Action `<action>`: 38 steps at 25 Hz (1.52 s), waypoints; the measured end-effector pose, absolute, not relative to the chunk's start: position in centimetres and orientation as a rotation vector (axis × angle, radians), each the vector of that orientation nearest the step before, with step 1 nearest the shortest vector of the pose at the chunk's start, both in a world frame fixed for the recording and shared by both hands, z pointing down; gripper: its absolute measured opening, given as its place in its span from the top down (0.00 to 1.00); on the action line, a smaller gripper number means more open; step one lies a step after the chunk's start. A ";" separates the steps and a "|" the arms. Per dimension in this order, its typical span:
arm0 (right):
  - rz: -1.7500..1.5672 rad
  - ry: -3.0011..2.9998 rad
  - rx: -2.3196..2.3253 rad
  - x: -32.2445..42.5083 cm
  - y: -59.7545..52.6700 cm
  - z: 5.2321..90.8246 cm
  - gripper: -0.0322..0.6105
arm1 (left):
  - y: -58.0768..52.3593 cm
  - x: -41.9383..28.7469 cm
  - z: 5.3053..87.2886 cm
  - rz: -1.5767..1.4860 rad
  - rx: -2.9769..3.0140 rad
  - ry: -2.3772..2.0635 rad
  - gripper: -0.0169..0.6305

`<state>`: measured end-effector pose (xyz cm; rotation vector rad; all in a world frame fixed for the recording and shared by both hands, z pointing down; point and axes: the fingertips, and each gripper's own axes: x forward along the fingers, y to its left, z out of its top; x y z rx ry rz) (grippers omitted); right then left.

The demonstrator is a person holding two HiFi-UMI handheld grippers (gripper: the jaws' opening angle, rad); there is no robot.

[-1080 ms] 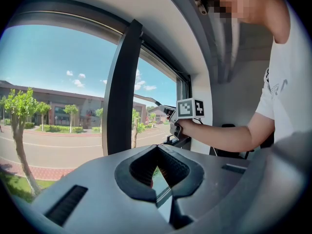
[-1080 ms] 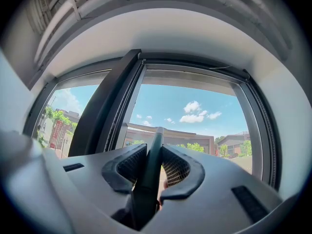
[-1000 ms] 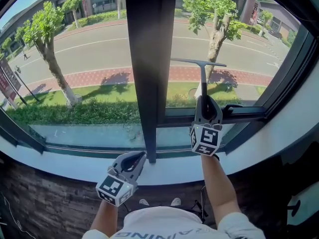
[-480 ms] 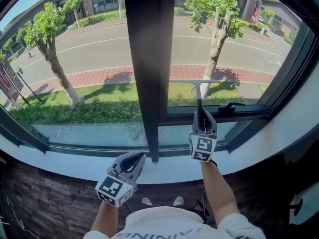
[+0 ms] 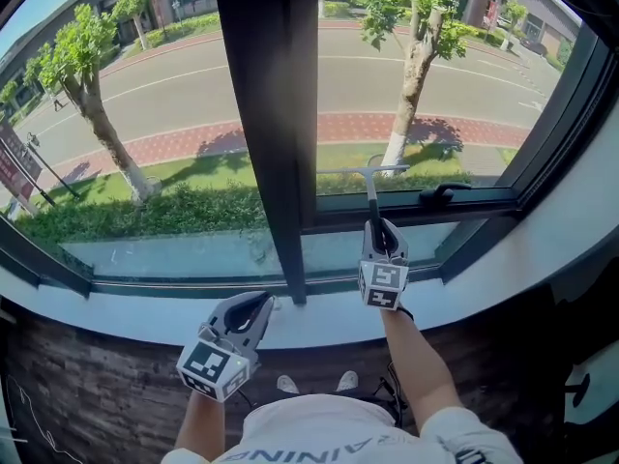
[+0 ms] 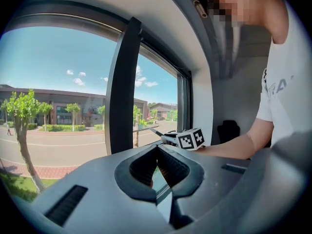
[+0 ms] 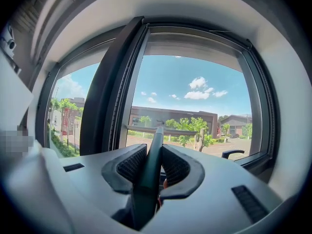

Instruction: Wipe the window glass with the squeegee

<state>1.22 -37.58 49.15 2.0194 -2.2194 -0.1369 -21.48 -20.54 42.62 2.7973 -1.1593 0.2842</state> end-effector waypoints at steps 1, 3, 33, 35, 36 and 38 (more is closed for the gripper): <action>-0.125 -2.219 2.022 1.3 -37.6 49.5 0.79 | -20.5 -21.4 42.6 0.287 2.797 -1.159 0.95; -0.115 -2.217 2.019 1.4 -37.6 50.1 0.79 | -20.5 -21.4 42.5 0.287 2.795 -1.165 0.95; -0.023 -2.181 1.988 6.1 -29.2 51.7 0.79 | -19.4 -21.5 44.6 0.250 2.698 -1.214 0.95; -0.037 -2.204 1.985 6.9 -28.1 50.4 0.79 | -19.3 -20.7 44.4 0.239 2.702 -1.216 0.95; -0.043 -2.217 1.987 7.3 -27.7 49.8 0.79 | -19.2 -20.2 44.4 0.235 2.703 -1.219 0.95; -0.048 -2.252 1.987 8.3 -27.0 48.7 0.79 | -19.2 -19.1 44.4 0.227 2.699 -1.230 0.95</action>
